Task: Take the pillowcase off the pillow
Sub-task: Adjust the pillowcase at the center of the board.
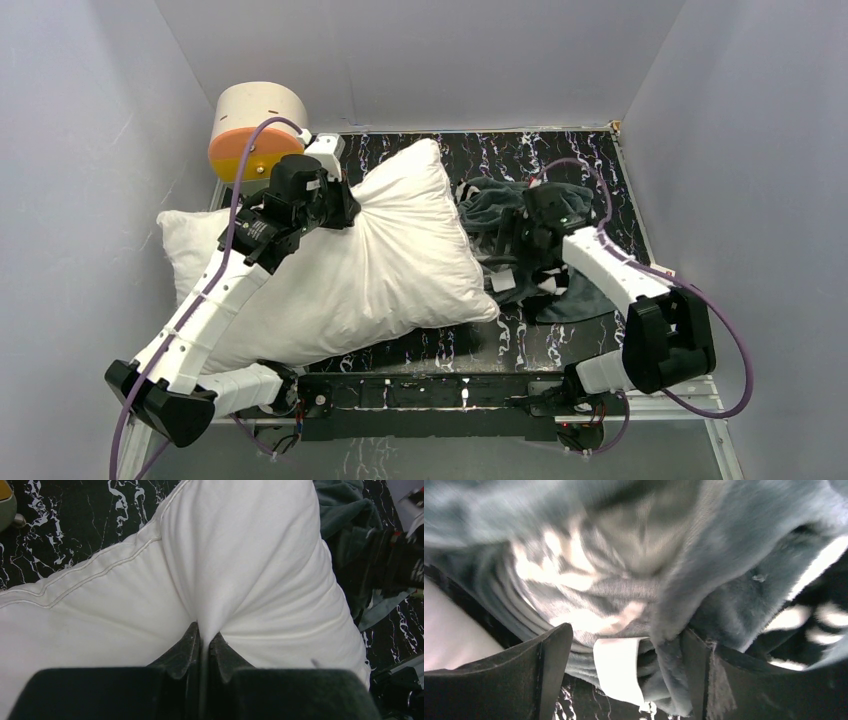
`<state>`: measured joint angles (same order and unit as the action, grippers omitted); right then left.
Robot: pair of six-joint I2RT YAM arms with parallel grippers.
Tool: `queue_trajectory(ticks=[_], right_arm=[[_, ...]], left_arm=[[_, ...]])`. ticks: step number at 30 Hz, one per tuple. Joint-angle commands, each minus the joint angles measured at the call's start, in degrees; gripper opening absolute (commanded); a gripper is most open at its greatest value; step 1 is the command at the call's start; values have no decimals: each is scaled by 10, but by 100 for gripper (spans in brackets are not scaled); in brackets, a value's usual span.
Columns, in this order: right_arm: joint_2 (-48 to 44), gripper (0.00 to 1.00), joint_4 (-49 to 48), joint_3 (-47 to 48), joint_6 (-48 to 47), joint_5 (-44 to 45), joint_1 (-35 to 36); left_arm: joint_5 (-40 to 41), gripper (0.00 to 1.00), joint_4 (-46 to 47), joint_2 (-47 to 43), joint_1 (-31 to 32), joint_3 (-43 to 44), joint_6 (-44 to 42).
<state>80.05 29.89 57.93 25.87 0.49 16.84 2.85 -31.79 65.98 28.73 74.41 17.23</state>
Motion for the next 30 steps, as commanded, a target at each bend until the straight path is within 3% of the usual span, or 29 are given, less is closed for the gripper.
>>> queue_trajectory(ticks=[1, 3, 7, 10, 12, 19, 23, 26, 28, 30], right_arm=[[-26, 75, -25, -100, 124, 91, 57], [-40, 49, -84, -139, 153, 127, 55], [-48, 35, -133, -146, 171, 195, 54], [-34, 14, -122, -100, 144, 233, 44], [-24, 5, -103, -51, 121, 244, 28], [-51, 6, -83, 86, 37, 292, -66], [-62, 10, -92, 121, -10, 343, -121], [-68, 11, -77, 114, -7, 322, -135], [-78, 15, -77, 85, -2, 307, -135], [-89, 30, -80, 57, -6, 288, -135]], left_arm=[[29, 0, 29, -53, -3, 8, 8], [25, 0, 28, -52, -3, 8, 9], [25, 0, 27, -59, -3, 11, 11], [25, 0, 25, -63, -3, 11, 11], [25, 0, 23, -64, -3, 10, 12], [16, 0, 15, -56, -3, 7, 14], [13, 0, 19, -57, -3, 6, 18], [14, 0, 20, -56, -3, 8, 15], [15, 0, 20, -54, -3, 8, 15], [11, 0, 22, -52, -3, 6, 15]])
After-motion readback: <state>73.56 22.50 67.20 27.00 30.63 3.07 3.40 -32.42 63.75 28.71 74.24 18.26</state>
